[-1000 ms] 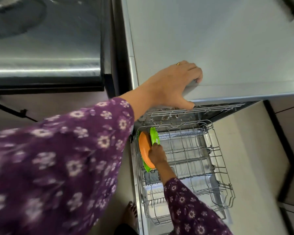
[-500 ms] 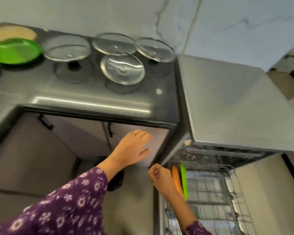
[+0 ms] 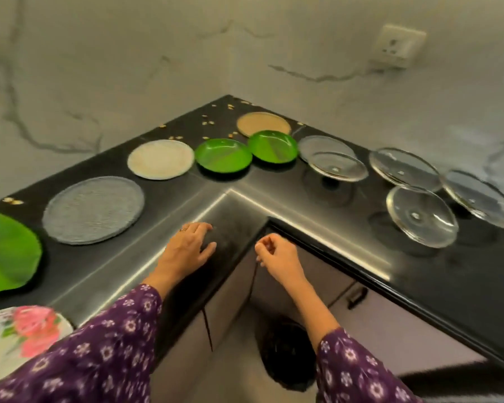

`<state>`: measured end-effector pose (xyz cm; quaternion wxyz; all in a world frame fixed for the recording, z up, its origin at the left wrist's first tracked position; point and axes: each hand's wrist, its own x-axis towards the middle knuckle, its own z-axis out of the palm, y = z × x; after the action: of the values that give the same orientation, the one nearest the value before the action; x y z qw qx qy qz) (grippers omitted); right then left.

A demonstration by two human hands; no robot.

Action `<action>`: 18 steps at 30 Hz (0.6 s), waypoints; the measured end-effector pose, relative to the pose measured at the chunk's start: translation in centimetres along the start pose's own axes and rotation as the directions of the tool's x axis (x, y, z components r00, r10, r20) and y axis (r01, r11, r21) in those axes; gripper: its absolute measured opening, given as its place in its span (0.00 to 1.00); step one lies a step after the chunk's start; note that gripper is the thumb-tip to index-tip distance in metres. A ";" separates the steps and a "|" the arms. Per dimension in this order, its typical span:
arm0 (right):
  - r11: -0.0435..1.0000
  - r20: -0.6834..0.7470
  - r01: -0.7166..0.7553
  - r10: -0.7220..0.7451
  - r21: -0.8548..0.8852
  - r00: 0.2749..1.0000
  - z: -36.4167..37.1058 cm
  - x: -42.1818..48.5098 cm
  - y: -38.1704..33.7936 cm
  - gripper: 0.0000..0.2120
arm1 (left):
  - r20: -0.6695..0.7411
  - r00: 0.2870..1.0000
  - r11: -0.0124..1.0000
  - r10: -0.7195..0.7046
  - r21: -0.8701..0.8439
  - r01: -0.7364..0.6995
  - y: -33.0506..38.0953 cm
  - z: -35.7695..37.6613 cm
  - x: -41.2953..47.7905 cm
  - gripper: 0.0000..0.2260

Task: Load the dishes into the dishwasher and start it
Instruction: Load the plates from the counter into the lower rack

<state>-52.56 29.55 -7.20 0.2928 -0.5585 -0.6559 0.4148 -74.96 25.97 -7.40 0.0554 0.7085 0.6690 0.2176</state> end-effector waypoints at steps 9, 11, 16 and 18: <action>0.916 0.045 -0.265 0.264 0.301 0.963 10.8 16.8 -5.4 0.15 | 0.016 1.000 0.989 -0.020 -0.148 0.022 -5.7 1.5 6.0 0.15; 0.904 0.015 -0.278 0.289 0.324 0.957 11.7 19.7 -5.7 0.18 | 0.011 1.000 0.985 0.014 -0.170 -0.012 -6.4 2.5 6.6 0.13; 0.855 -0.067 -0.298 0.357 0.425 0.932 11.9 25.2 -6.4 0.15 | -0.010 0.997 0.983 0.070 -0.166 -0.071 -7.5 3.8 7.3 0.17; 0.820 -0.089 -0.309 0.396 0.481 0.914 11.8 26.5 -6.7 0.14 | -0.009 0.997 0.984 0.077 -0.163 -0.077 -7.6 3.9 7.3 0.18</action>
<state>-71.25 52.64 -9.18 0.3933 -0.6216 -0.3944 0.5508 -80.39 34.69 -12.01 0.1041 0.7267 0.6210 0.2746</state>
